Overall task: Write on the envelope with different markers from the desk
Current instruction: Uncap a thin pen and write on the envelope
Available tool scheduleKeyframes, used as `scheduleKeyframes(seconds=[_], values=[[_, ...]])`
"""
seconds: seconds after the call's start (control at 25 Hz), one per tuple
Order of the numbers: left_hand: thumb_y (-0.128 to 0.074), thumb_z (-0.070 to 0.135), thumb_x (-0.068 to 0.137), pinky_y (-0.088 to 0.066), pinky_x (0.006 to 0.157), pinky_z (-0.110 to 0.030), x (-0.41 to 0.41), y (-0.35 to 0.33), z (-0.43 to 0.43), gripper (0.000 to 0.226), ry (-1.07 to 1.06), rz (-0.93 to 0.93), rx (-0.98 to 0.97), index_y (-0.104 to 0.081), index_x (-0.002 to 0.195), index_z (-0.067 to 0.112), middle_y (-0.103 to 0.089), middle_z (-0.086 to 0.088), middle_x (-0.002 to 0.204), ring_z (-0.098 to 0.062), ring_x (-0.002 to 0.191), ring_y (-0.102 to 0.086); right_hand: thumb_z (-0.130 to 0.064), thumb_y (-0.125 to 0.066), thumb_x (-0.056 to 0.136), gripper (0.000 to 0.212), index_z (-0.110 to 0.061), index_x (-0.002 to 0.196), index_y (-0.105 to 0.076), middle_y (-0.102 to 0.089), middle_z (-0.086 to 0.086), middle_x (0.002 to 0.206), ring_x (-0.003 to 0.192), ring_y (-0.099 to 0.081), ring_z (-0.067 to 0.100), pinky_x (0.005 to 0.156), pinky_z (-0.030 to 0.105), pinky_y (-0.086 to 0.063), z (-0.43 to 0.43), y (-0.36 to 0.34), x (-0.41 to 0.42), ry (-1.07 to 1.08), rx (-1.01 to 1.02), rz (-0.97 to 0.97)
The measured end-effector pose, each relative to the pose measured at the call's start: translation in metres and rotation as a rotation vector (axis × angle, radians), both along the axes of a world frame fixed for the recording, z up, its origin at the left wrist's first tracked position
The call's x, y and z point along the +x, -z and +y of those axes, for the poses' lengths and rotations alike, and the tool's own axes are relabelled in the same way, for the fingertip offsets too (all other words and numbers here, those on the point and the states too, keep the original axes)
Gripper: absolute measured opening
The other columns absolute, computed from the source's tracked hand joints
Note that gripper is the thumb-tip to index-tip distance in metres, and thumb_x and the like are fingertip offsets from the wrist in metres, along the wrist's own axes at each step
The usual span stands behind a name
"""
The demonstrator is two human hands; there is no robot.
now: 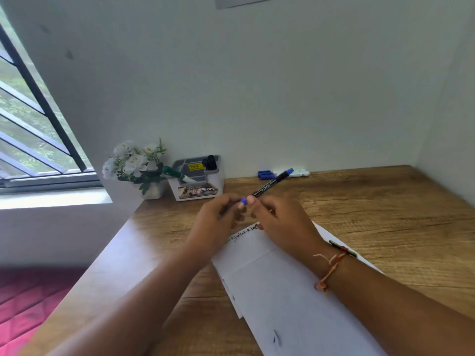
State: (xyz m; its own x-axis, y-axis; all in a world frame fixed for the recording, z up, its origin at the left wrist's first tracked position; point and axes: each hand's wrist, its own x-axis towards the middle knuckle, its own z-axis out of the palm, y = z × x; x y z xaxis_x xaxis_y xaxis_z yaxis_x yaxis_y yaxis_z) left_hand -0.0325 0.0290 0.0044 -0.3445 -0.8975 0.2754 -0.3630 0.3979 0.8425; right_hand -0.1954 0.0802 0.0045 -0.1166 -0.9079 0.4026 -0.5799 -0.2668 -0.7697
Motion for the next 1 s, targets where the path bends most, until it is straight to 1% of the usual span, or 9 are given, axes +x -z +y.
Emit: scheduleKeyframes(seconds=[0.12, 0.24, 0.4, 0.48, 0.6, 0.72, 0.84, 0.92, 1.0], values=[[-0.068, 0.009, 0.092, -0.06, 0.076, -0.025, 0.011, 0.0, 0.023, 0.019, 0.116, 0.05, 0.012, -0.073, 0.105, 0.022, -0.078, 0.005, 0.09, -0.011, 0.08, -0.074, -0.047, -0.053, 0.101, 0.037, -0.018, 0.095, -0.076, -0.074, 0.001, 0.077, 0.062, -0.07, 0.006, 0.052, 0.015, -0.047, 0.003, -0.007, 0.001, -0.025, 0.132, -0.242], [-0.074, 0.008, 0.086, -0.06, 0.073, -0.022, 0.012, -0.001, 0.022, 0.021, 0.096, 0.083, 0.046, -0.068, 0.104, 0.017, -0.078, 0.003, 0.087, -0.011, 0.079, -0.075, -0.044, -0.05, 0.104, 0.044, -0.014, 0.09, -0.078, -0.076, 0.005, 0.075, 0.062, -0.067, 0.008, 0.054, 0.023, -0.049, 0.005, -0.012, 0.002, -0.067, 0.216, -0.364], [-0.072, 0.013, 0.09, -0.056, 0.075, -0.017, 0.016, 0.001, 0.019, 0.029, 0.145, -0.049, -0.076, -0.067, 0.115, 0.028, -0.076, 0.009, 0.092, -0.001, 0.081, -0.071, -0.042, -0.053, 0.103, 0.041, -0.011, 0.092, -0.077, -0.079, 0.012, 0.081, 0.071, -0.073, 0.017, 0.06, 0.027, -0.055, 0.012, -0.02, -0.005, -0.172, 0.334, -0.486], [-0.07, 0.017, 0.092, -0.056, 0.078, -0.019, 0.019, 0.001, 0.019, 0.03, 0.173, -0.114, -0.143, -0.069, 0.117, 0.033, -0.076, 0.01, 0.095, -0.001, 0.082, -0.07, -0.048, -0.059, 0.096, 0.038, -0.015, 0.089, -0.076, -0.079, 0.015, 0.084, 0.073, -0.074, 0.02, 0.062, 0.028, -0.056, 0.016, -0.022, -0.005, -0.243, 0.37, -0.539], [-0.063, 0.024, 0.097, -0.058, 0.081, -0.03, 0.019, 0.003, 0.018, 0.024, 0.205, -0.162, -0.204, -0.07, 0.12, 0.029, -0.076, 0.009, 0.099, -0.005, 0.086, -0.07, -0.054, -0.064, 0.084, 0.034, -0.022, 0.081, -0.074, -0.078, 0.013, 0.082, 0.073, -0.076, 0.02, 0.061, 0.027, -0.057, 0.016, -0.019, -0.001, -0.268, 0.354, -0.526], [-0.056, 0.029, 0.101, -0.056, 0.079, -0.038, 0.017, 0.003, 0.018, 0.025, 0.205, -0.166, -0.234, -0.069, 0.122, 0.024, -0.075, 0.006, 0.097, -0.009, 0.087, -0.068, -0.05, -0.065, 0.083, 0.037, -0.015, 0.088, -0.074, -0.08, 0.015, 0.086, 0.079, -0.079, 0.025, 0.062, 0.026, -0.06, 0.014, -0.018, 0.002, -0.285, 0.341, -0.556], [-0.056, 0.028, 0.101, -0.055, 0.08, -0.042, 0.016, 0.002, 0.018, 0.025, 0.2, -0.136, -0.195, -0.07, 0.122, 0.024, -0.076, 0.002, 0.098, -0.014, 0.089, -0.069, -0.056, -0.062, 0.082, 0.048, -0.011, 0.093, -0.075, -0.08, 0.019, 0.089, 0.087, -0.08, 0.031, 0.063, 0.028, -0.061, 0.014, -0.019, 0.002, -0.285, 0.352, -0.616], [-0.057, 0.026, 0.101, -0.056, 0.082, -0.041, 0.017, 0.003, 0.018, 0.025, 0.22, -0.12, -0.178, -0.069, 0.123, 0.025, -0.076, 0.001, 0.099, -0.015, 0.091, -0.07, -0.06, -0.06, 0.081, 0.057, -0.007, 0.096, -0.075, -0.08, 0.021, 0.09, 0.088, -0.08, 0.033, 0.062, 0.028, -0.062, 0.015, -0.02, 0.001, -0.274, 0.391, -0.654], [-0.055, 0.025, 0.102, -0.057, 0.08, -0.034, 0.017, 0.004, 0.017, 0.025, 0.225, -0.111, -0.163, -0.07, 0.122, 0.024, -0.076, 0.002, 0.097, -0.012, 0.09, -0.07, -0.053, -0.061, 0.086, 0.052, -0.004, 0.098, -0.075, -0.079, 0.024, 0.092, 0.087, -0.08, 0.032, 0.063, 0.028, -0.063, 0.014, -0.021, 0.0, -0.283, 0.415, -0.699]])
